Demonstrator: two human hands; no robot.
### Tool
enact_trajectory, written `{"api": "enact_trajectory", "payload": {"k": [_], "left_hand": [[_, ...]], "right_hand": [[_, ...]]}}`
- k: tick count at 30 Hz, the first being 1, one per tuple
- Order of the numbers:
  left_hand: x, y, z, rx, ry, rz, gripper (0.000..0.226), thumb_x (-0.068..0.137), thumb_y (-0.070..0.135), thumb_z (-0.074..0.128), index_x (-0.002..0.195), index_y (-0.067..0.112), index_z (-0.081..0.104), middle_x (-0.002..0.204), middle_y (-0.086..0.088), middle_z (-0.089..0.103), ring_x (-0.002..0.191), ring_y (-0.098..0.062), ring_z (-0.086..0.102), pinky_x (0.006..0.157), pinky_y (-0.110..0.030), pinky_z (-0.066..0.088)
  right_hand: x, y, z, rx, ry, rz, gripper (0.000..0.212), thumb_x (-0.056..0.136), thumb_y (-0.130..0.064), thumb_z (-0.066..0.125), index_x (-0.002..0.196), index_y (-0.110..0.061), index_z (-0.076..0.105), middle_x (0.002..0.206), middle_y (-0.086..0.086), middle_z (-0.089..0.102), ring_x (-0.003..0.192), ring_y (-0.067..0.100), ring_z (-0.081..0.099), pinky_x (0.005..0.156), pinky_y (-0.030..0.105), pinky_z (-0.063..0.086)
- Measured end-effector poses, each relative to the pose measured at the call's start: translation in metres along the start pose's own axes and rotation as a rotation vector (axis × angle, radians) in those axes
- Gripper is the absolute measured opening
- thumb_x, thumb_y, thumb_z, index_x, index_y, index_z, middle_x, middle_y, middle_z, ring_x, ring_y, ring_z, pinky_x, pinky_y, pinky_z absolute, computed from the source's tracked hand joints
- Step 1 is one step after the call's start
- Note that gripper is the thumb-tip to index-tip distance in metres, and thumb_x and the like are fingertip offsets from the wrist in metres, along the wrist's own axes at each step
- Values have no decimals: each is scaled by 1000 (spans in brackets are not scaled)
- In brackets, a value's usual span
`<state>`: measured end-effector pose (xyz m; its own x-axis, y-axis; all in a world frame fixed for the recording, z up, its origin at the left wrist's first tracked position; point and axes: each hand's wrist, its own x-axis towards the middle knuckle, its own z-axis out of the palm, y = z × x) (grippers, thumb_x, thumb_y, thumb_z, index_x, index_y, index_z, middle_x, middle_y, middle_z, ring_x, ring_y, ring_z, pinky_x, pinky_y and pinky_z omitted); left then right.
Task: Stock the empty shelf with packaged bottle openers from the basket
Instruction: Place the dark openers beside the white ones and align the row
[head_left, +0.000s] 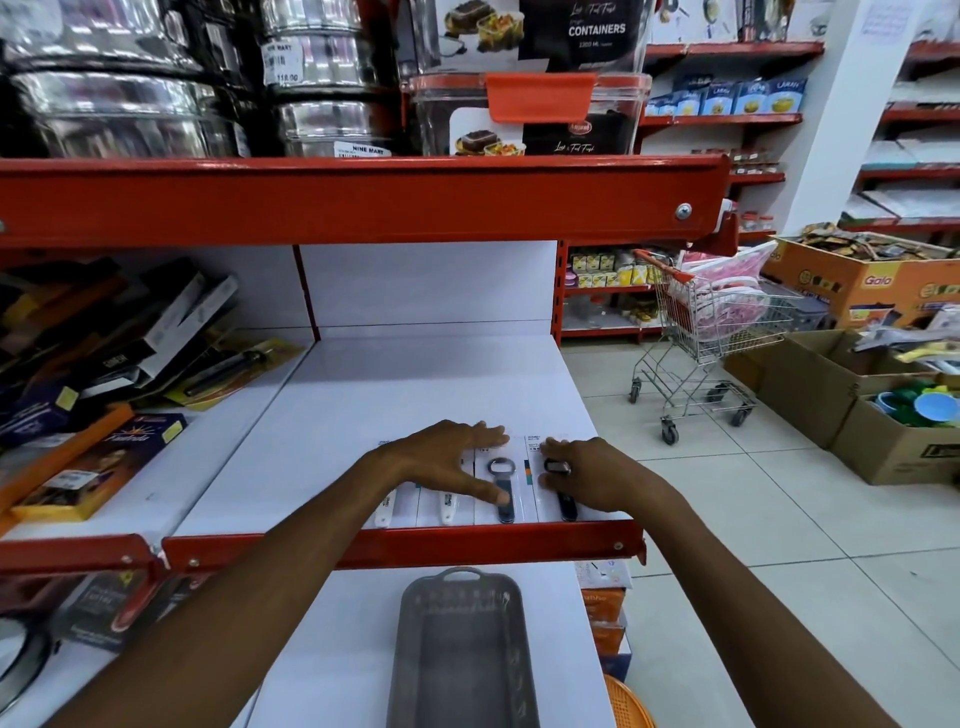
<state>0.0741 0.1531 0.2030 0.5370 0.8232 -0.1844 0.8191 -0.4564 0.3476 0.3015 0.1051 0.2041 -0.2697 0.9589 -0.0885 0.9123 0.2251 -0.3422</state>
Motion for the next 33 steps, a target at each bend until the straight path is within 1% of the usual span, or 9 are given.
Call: {"api": "enact_trajectory", "payload": {"k": [3, 6, 9, 11, 15, 21, 25, 29, 33], "left_hand": [[-11, -11, -8, -4, 15, -16, 97, 72, 67, 69, 152, 38, 22, 166, 9, 12, 154, -18, 10, 124, -48, 13], [-26, -27, -15, 90, -29, -92, 113, 58, 85, 61, 152, 39, 18, 166, 8, 11, 155, -20, 5, 125, -50, 11], [-37, -33, -15, 117, -56, -134, 109, 62, 79, 66, 152, 36, 23, 166, 6, 14, 154, -22, 7, 125, -50, 15], [-41, -34, -11, 93, -53, -123, 101, 67, 74, 69, 151, 37, 27, 166, 6, 17, 154, -21, 8, 125, -48, 15], [-41, -37, -9, 69, -41, -121, 103, 61, 79, 69, 148, 40, 31, 166, 5, 18, 153, -21, 13, 124, -48, 16], [-45, -23, -15, 89, -40, -134, 93, 70, 66, 73, 149, 34, 34, 166, 0, 18, 151, -27, 21, 120, -46, 23], [-47, -23, -15, 70, -36, -133, 93, 71, 67, 71, 149, 34, 33, 166, 1, 18, 152, -26, 19, 121, -48, 23], [-55, -31, -13, 47, -40, -129, 97, 76, 70, 64, 154, 35, 17, 167, 3, 2, 155, -23, 1, 125, -48, 5], [-68, -38, -9, 41, 0, -157, 89, 87, 67, 50, 155, 29, 9, 166, 2, -4, 154, -19, -3, 125, -45, -3]], "right_hand": [[0, -9, 5, 42, 87, -36, 53, 97, -36, 46, 145, -18, 33, 156, 6, 30, 142, 28, 33, 116, 42, 29], [5, -25, 12, 66, 81, -87, 56, 97, -42, 43, 147, -22, 28, 158, 0, 22, 146, 24, 23, 118, 44, 23], [12, -37, 18, 50, 44, -110, 57, 96, -45, 43, 146, -22, 30, 157, -1, 26, 145, 24, 27, 118, 44, 24], [14, -41, 21, 51, 20, -110, 56, 95, -44, 46, 145, -20, 34, 154, 1, 35, 140, 26, 37, 116, 42, 31], [12, -42, 25, 47, 25, -107, 53, 94, -43, 48, 141, -20, 40, 141, 5, 54, 123, 29, 55, 104, 39, 43], [11, -45, 24, 26, 8, -108, 54, 95, -42, 46, 143, -19, 37, 147, 2, 47, 130, 26, 49, 110, 39, 38], [11, -46, 25, 33, -5, -101, 55, 95, -42, 46, 144, -19, 35, 148, 2, 46, 132, 25, 48, 112, 40, 37], [11, -48, 25, 35, 5, -106, 56, 96, -42, 44, 146, -18, 31, 152, 2, 38, 138, 23, 41, 116, 41, 32], [14, -57, 27, 10, 7, -157, 59, 99, -43, 37, 149, -17, 21, 159, 0, 18, 148, 18, 17, 122, 39, 18]]}}
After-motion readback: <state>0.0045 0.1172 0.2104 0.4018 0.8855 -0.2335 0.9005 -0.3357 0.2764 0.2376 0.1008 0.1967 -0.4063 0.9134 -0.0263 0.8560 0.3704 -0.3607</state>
